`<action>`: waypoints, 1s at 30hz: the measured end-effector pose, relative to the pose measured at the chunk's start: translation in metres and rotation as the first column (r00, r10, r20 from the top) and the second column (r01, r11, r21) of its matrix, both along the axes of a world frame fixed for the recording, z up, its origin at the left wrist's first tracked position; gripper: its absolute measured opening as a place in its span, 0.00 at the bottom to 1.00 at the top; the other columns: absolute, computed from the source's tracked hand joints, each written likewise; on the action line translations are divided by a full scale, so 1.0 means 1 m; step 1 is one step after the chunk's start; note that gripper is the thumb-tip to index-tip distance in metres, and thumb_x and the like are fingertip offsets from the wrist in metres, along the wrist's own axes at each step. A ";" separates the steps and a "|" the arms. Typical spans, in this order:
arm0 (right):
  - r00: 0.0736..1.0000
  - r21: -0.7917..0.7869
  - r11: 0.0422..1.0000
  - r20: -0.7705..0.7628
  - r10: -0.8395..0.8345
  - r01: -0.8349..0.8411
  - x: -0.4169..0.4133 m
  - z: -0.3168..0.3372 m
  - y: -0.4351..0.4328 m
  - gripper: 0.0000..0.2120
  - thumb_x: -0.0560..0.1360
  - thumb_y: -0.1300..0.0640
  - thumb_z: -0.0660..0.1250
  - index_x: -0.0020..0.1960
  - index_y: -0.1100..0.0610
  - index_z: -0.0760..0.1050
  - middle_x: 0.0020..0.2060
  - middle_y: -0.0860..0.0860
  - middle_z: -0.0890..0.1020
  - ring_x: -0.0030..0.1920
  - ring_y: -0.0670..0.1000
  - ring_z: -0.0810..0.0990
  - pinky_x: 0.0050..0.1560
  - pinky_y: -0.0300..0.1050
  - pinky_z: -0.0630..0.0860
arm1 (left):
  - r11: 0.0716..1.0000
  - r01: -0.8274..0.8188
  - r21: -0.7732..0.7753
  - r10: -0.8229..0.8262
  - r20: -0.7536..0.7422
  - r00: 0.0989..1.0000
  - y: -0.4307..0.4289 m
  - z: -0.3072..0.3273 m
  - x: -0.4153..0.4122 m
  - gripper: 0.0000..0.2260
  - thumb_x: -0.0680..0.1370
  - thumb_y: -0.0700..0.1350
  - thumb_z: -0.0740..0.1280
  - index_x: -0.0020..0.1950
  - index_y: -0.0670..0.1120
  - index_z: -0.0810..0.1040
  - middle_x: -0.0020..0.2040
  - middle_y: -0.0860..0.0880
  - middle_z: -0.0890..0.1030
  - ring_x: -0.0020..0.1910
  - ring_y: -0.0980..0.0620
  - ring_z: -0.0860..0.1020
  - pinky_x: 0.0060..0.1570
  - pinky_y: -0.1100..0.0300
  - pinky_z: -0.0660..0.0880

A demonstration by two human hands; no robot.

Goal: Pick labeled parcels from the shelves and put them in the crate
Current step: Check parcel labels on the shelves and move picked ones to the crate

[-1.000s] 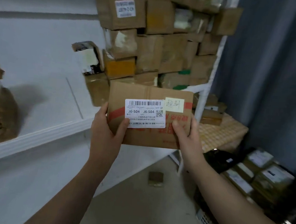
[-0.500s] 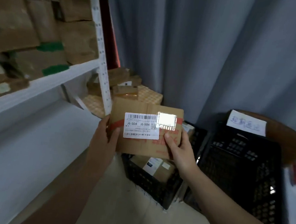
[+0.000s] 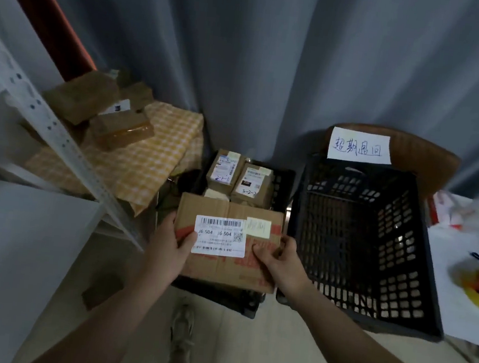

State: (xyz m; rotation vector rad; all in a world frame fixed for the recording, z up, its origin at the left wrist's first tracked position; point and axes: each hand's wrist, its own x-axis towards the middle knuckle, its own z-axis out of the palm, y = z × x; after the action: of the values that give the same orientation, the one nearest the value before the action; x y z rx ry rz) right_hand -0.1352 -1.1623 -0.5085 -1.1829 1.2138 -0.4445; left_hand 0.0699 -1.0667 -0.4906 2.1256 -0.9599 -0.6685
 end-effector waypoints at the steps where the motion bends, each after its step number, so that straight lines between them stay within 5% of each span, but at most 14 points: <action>1: 0.999 0.024 1.000 -0.037 -0.014 0.015 0.010 -0.012 -0.003 0.27 0.73 0.52 0.72 0.64 0.54 0.60 0.57 0.51 0.77 0.57 0.51 0.78 0.60 0.52 0.76 | 0.999 0.017 0.041 -0.018 0.006 1.000 -0.008 -0.012 0.012 0.19 0.77 0.47 0.67 0.67 0.48 0.69 0.58 0.51 0.77 0.55 0.52 0.76 0.51 0.56 0.74; 6: 0.976 0.100 0.988 -0.197 -0.096 0.117 0.070 -0.060 -0.023 0.29 0.75 0.49 0.69 0.69 0.55 0.60 0.56 0.48 0.76 0.56 0.51 0.76 0.59 0.49 0.74 | 0.960 0.137 0.244 -0.149 0.034 0.988 -0.055 -0.064 0.077 0.21 0.76 0.52 0.68 0.65 0.47 0.70 0.57 0.48 0.78 0.55 0.46 0.78 0.54 0.48 0.77; 12: 0.918 0.094 0.968 -0.349 -0.187 0.233 0.110 -0.117 -0.055 0.26 0.75 0.50 0.70 0.68 0.54 0.65 0.58 0.51 0.77 0.58 0.53 0.77 0.59 0.55 0.76 | 0.885 0.305 0.352 -0.329 0.009 0.944 -0.119 -0.119 0.116 0.35 0.76 0.52 0.68 0.77 0.49 0.53 0.69 0.43 0.63 0.66 0.44 0.69 0.61 0.51 0.69; 20: 0.875 -0.077 0.977 -0.435 -0.211 0.197 0.133 -0.195 -0.104 0.33 0.73 0.56 0.72 0.72 0.52 0.58 0.56 0.47 0.75 0.55 0.50 0.77 0.50 0.42 0.74 | 0.631 0.547 0.550 -0.706 0.113 0.700 -0.160 -0.208 0.134 0.43 0.71 0.64 0.67 0.78 0.52 0.47 0.77 0.45 0.40 0.74 0.40 0.50 0.70 0.46 0.58; 25: 0.861 -0.102 0.994 -0.509 -0.028 -0.028 0.144 -0.232 -0.113 0.33 0.73 0.54 0.72 0.74 0.47 0.61 0.64 0.52 0.72 0.63 0.52 0.73 0.65 0.51 0.71 | 0.518 0.548 0.657 -0.844 0.289 0.452 -0.164 -0.252 0.133 0.48 0.70 0.68 0.65 0.78 0.46 0.44 0.78 0.43 0.44 0.76 0.42 0.42 0.72 0.45 0.39; 30: 0.845 -0.139 0.984 -0.535 0.024 -0.116 0.145 -0.235 -0.119 0.31 0.74 0.52 0.70 0.74 0.48 0.62 0.66 0.53 0.72 0.65 0.52 0.71 0.66 0.47 0.70 | 0.505 0.629 0.590 -0.862 0.371 0.345 -0.164 -0.256 0.137 0.41 0.72 0.59 0.70 0.78 0.49 0.52 0.77 0.42 0.52 0.75 0.42 0.52 0.73 0.47 0.47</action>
State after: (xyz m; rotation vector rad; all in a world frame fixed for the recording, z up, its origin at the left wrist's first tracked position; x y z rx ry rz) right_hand 0.0097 -1.2815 -0.7433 -1.5541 1.6242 -0.1598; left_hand 0.2065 -1.2305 -0.7466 2.1331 -2.5318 -0.5445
